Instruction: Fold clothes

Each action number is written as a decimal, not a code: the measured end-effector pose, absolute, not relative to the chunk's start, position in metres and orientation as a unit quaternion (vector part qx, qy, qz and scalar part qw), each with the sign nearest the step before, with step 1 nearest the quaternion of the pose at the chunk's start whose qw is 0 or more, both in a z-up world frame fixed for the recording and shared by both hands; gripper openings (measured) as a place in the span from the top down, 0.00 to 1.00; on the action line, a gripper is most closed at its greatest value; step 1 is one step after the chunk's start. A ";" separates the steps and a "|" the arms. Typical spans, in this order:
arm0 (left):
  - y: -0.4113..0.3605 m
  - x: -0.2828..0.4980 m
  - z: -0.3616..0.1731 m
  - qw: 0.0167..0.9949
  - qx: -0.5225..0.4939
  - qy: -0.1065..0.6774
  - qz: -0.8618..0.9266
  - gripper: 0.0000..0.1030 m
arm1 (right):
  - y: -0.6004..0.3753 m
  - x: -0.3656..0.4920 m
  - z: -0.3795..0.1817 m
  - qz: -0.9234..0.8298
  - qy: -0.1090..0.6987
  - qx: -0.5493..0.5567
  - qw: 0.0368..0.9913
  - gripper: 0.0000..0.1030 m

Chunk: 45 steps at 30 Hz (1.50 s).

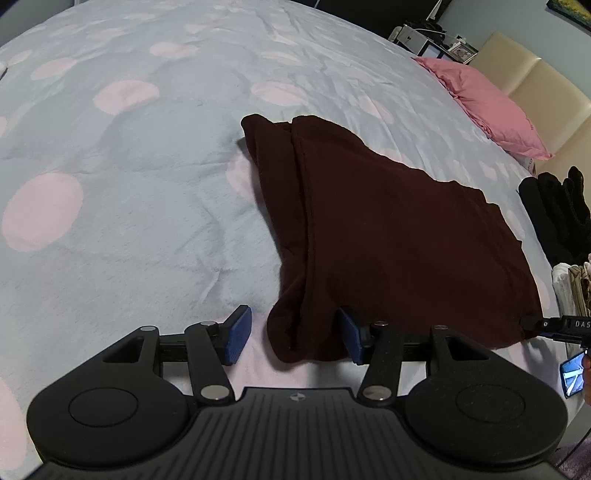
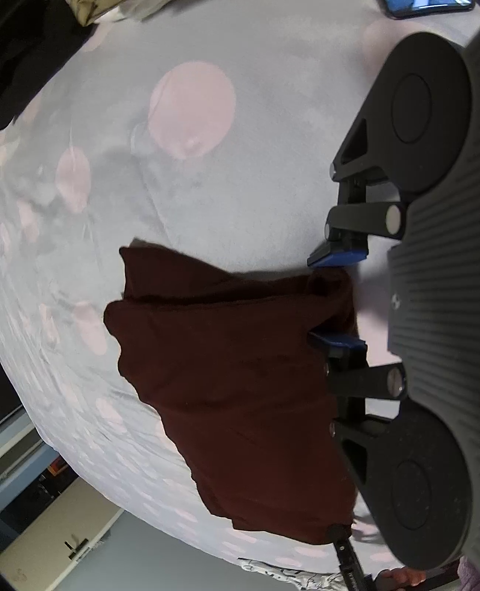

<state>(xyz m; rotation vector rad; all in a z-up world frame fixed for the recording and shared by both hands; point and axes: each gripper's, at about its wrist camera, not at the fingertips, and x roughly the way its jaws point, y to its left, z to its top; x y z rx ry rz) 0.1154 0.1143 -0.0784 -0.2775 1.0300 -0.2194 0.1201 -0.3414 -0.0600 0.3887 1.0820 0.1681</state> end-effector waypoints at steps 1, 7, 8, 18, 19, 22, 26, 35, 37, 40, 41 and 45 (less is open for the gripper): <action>0.114 0.115 -0.079 0.857 -0.129 0.488 -0.101 0.63 | -0.339 0.121 -0.060 0.080 0.511 0.181 0.837 0.76; 0.117 0.112 -0.065 0.855 -0.135 0.486 -0.117 0.92 | -0.339 0.120 -0.051 0.073 0.509 0.190 0.837 0.87; 0.117 0.111 -0.061 0.856 -0.132 0.486 -0.121 0.93 | -0.340 0.120 -0.047 0.073 0.506 0.193 0.837 0.87; 0.125 0.092 -0.010 0.843 -0.093 0.511 -0.142 0.94 | -0.338 0.098 0.006 0.102 0.515 0.158 0.837 0.89; 0.127 0.087 -0.009 0.836 -0.096 0.521 -0.141 0.94 | -0.337 0.092 0.007 0.105 0.520 0.154 0.834 0.89; 0.130 0.073 -0.009 0.829 -0.090 0.532 -0.146 0.94 | -0.334 0.071 0.005 0.112 0.535 0.149 0.824 0.89; 0.129 0.062 -0.018 0.824 -0.071 0.543 -0.144 0.94 | -0.333 0.040 -0.001 0.122 0.555 0.148 0.810 0.89; 0.124 0.037 -0.039 0.811 -0.027 0.568 -0.138 0.90 | -0.324 0.015 -0.037 0.121 0.587 0.131 0.790 0.88; 0.124 0.031 -0.043 0.807 -0.018 0.574 -0.137 0.89 | -0.319 0.014 -0.043 0.124 0.592 0.120 0.787 0.82; 0.126 0.028 -0.044 0.804 -0.007 0.579 -0.133 0.83 | -0.316 0.013 -0.046 0.124 0.601 0.097 0.784 0.74; 0.127 0.027 -0.045 0.803 -0.003 0.581 -0.132 0.78 | -0.316 0.013 -0.045 0.124 0.602 0.091 0.784 0.64; 0.134 0.025 -0.029 0.822 -0.026 0.552 -0.140 0.65 | -0.321 0.016 -0.031 0.123 0.582 0.087 0.799 0.63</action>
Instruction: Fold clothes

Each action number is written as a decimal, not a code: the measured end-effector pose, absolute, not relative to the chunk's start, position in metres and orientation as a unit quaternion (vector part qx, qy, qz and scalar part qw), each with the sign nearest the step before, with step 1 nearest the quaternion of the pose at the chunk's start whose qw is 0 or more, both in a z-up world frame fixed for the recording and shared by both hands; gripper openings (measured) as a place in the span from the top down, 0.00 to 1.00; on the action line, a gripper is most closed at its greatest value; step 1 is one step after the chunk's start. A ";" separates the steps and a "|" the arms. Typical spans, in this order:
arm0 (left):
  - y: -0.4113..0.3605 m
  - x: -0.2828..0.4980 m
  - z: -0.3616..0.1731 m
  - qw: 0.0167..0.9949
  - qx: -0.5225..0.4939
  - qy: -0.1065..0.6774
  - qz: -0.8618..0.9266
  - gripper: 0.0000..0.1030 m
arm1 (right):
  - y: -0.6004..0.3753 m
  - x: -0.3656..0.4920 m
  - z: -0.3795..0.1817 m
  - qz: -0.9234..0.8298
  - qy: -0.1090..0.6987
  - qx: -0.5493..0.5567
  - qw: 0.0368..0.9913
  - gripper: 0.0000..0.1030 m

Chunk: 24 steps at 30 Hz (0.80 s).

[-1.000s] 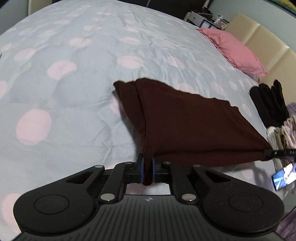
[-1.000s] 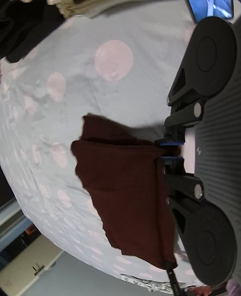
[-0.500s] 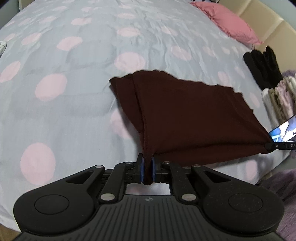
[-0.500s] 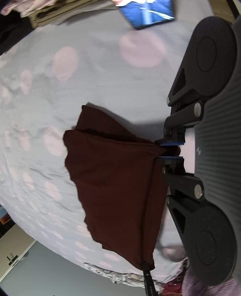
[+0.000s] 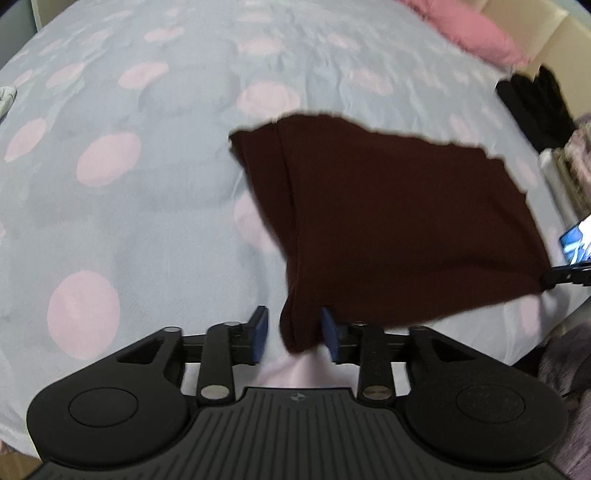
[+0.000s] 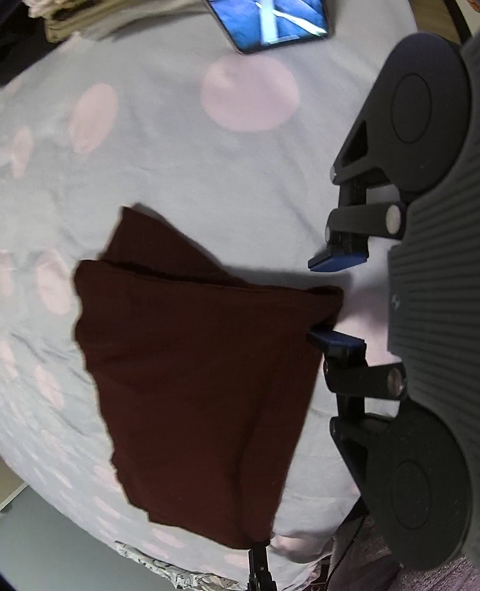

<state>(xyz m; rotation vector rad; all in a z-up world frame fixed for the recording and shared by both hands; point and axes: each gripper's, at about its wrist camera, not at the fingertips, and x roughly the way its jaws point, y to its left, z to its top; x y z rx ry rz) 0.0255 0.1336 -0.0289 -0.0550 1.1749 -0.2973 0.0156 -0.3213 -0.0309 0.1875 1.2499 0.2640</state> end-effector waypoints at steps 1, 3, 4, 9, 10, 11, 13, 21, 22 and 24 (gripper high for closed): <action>0.134 0.027 -0.026 0.827 -0.029 0.544 -0.140 0.63 | -0.324 0.018 -0.028 0.121 0.575 0.095 0.803 0.63; 0.133 0.033 -0.021 0.835 -0.035 0.531 -0.138 0.62 | -0.330 0.023 -0.022 0.117 0.563 0.109 0.811 0.62; 0.131 0.037 -0.019 0.839 -0.037 0.526 -0.136 0.62 | -0.334 0.027 -0.020 0.114 0.557 0.117 0.814 0.62; 0.124 0.057 -0.019 0.846 -0.057 0.513 -0.131 0.62 | -0.344 0.050 -0.019 0.106 0.538 0.158 0.821 0.59; 0.122 0.061 -0.020 0.847 -0.059 0.512 -0.130 0.62 | -0.345 0.056 -0.020 0.104 0.537 0.164 0.821 0.56; 0.121 0.065 -0.023 0.848 -0.060 0.511 -0.128 0.62 | -0.346 0.061 -0.022 0.103 0.536 0.171 0.820 0.52; 0.118 0.072 -0.030 0.848 -0.063 0.511 -0.127 0.62 | -0.349 0.072 -0.028 0.099 0.538 0.185 0.816 0.52; 0.116 0.089 -0.048 0.846 -0.065 0.518 -0.111 0.62 | -0.349 0.100 -0.054 0.078 0.558 0.202 0.801 0.52; 0.116 0.090 -0.049 0.845 -0.065 0.519 -0.110 0.61 | -0.350 0.102 -0.057 0.080 0.559 0.205 0.799 0.52; 0.116 0.093 -0.052 0.845 -0.064 0.521 -0.106 0.58 | -0.349 0.106 -0.061 0.085 0.558 0.212 0.798 0.50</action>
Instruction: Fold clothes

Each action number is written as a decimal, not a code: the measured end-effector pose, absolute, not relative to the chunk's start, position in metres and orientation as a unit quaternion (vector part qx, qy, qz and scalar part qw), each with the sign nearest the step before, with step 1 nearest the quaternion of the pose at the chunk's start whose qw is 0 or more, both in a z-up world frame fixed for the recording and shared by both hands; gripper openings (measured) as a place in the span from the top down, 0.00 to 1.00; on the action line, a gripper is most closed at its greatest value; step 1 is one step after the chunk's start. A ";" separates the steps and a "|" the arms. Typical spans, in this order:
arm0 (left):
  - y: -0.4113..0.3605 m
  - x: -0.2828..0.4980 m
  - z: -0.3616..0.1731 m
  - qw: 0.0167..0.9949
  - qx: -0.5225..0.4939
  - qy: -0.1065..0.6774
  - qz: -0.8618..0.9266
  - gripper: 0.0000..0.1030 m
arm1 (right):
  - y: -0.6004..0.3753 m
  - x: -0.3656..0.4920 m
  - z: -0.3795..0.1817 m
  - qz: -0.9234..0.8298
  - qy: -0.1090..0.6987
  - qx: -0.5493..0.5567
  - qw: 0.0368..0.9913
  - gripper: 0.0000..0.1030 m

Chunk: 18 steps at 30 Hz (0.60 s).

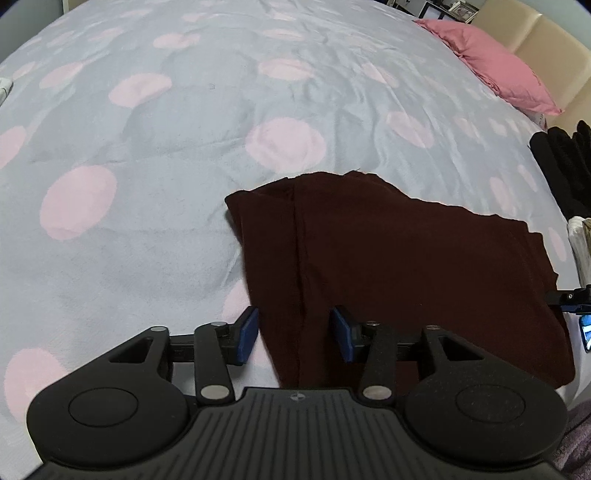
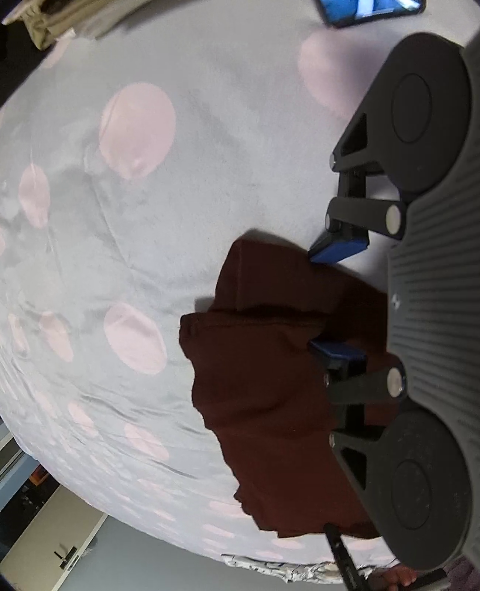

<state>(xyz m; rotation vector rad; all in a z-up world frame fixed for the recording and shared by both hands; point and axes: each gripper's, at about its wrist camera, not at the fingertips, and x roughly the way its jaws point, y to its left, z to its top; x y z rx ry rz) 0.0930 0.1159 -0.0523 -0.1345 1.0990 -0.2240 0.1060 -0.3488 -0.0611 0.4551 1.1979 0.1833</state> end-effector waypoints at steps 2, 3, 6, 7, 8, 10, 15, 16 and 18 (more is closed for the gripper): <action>0.116 0.096 -0.055 0.844 -0.063 0.523 -0.103 0.57 | -0.345 0.109 -0.062 0.092 0.556 0.209 0.799 0.55; 0.116 0.097 -0.057 0.844 -0.062 0.523 -0.101 0.57 | -0.341 0.110 -0.061 0.098 0.555 0.204 0.801 0.67; 0.116 0.101 -0.061 0.843 -0.061 0.526 -0.096 0.57 | -0.332 0.113 -0.057 0.105 0.555 0.189 0.803 0.79; 0.116 0.102 -0.063 0.842 -0.061 0.527 -0.094 0.57 | -0.329 0.113 -0.054 0.107 0.554 0.179 0.806 0.79; 0.116 0.102 -0.061 0.844 -0.057 0.524 -0.093 0.57 | -0.327 0.113 -0.050 0.108 0.554 0.177 0.806 0.80; 0.117 0.100 -0.057 0.848 -0.051 0.519 -0.091 0.58 | -0.323 0.111 -0.041 0.112 0.554 0.176 0.806 0.80; 0.124 0.096 -0.045 0.858 -0.051 0.504 -0.082 0.58 | -0.309 0.107 -0.012 0.134 0.548 0.191 0.803 0.80; 0.126 0.096 -0.042 0.860 -0.053 0.501 -0.080 0.58 | -0.305 0.106 -0.005 0.140 0.546 0.199 0.802 0.80; 0.130 0.094 -0.038 0.863 -0.058 0.495 -0.077 0.58 | -0.294 0.106 0.007 0.155 0.541 0.210 0.800 0.80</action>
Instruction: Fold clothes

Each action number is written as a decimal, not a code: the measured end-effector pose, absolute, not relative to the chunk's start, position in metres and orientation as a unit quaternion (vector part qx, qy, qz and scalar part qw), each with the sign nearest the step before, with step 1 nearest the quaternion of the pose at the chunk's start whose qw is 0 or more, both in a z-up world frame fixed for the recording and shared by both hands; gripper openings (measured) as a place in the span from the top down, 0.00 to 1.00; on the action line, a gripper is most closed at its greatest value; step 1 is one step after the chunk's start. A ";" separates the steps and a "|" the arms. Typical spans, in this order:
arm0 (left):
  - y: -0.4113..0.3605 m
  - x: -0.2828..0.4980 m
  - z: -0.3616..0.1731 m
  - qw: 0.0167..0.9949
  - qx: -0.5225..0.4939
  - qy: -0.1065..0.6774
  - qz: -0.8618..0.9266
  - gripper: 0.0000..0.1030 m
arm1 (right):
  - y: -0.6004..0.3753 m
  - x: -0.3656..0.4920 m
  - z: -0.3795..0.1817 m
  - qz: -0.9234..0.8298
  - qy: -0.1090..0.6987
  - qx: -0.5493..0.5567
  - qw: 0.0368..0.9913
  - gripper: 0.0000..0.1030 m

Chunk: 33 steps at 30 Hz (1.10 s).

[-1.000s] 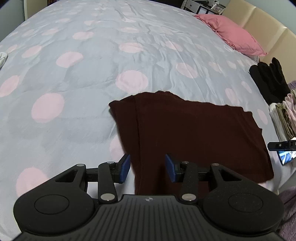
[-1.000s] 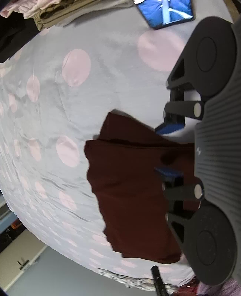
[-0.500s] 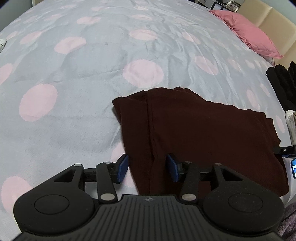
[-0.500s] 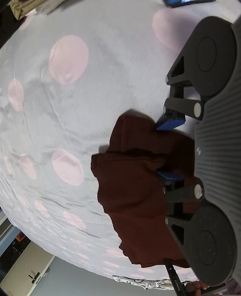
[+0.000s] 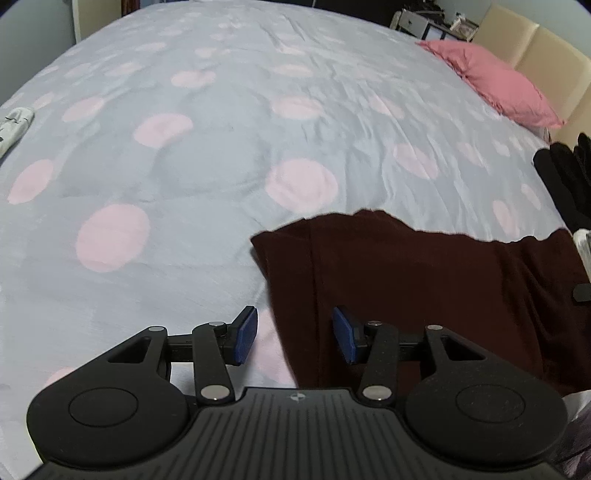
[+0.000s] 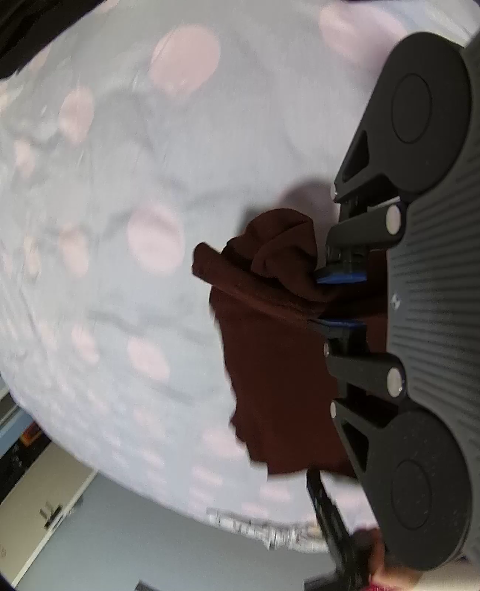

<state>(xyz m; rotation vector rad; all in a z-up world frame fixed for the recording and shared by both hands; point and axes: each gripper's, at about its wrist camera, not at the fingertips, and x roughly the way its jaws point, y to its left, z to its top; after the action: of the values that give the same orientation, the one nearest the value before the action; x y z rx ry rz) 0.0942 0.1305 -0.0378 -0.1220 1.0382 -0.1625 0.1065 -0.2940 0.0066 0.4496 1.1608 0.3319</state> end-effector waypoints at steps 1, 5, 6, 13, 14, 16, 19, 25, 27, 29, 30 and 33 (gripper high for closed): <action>0.133 0.093 -0.036 0.865 -0.061 0.492 -0.076 0.58 | -0.287 0.108 0.011 0.162 0.540 0.216 0.797 0.80; 0.143 0.088 -0.029 0.868 -0.076 0.484 -0.076 0.58 | -0.257 0.113 0.028 0.190 0.538 0.243 0.784 0.80; 0.146 0.087 -0.028 0.869 -0.079 0.482 -0.076 0.58 | -0.249 0.115 0.032 0.195 0.538 0.246 0.783 0.80; 0.161 0.080 -0.022 0.874 -0.091 0.471 -0.073 0.58 | -0.180 0.135 0.040 0.216 0.546 0.240 0.773 0.81; 0.162 0.080 -0.021 0.875 -0.091 0.470 -0.073 0.58 | -0.170 0.138 0.039 0.218 0.547 0.239 0.772 0.81; 0.164 0.080 -0.020 0.876 -0.091 0.468 -0.073 0.58 | -0.151 0.143 0.038 0.221 0.548 0.236 0.772 0.81; 0.167 0.079 -0.018 0.878 -0.092 0.465 -0.073 0.58 | -0.123 0.149 0.036 0.228 0.551 0.228 0.770 0.82; 0.175 0.079 -0.017 0.879 -0.092 0.462 -0.066 0.58 | -0.089 0.156 0.017 0.245 0.564 0.209 0.760 0.82; 0.177 0.078 -0.017 0.879 -0.093 0.463 -0.065 0.58 | -0.077 0.159 0.010 0.251 0.568 0.203 0.757 0.81; 0.180 0.078 -0.018 0.878 -0.095 0.464 -0.064 0.58 | -0.066 0.161 0.003 0.257 0.572 0.196 0.754 0.80; 0.181 0.078 -0.018 0.878 -0.095 0.465 -0.063 0.58 | -0.060 0.162 0.000 0.260 0.575 0.193 0.752 0.76; 0.182 0.077 -0.017 0.878 -0.095 0.464 -0.064 0.58 | -0.043 0.165 -0.010 0.268 0.581 0.184 0.746 0.68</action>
<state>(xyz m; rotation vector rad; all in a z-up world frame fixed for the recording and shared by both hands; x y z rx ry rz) 0.0766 0.1816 -0.0172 -0.1987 0.9679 -0.1332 0.1655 -0.0430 -0.0099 0.4016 1.2712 0.5864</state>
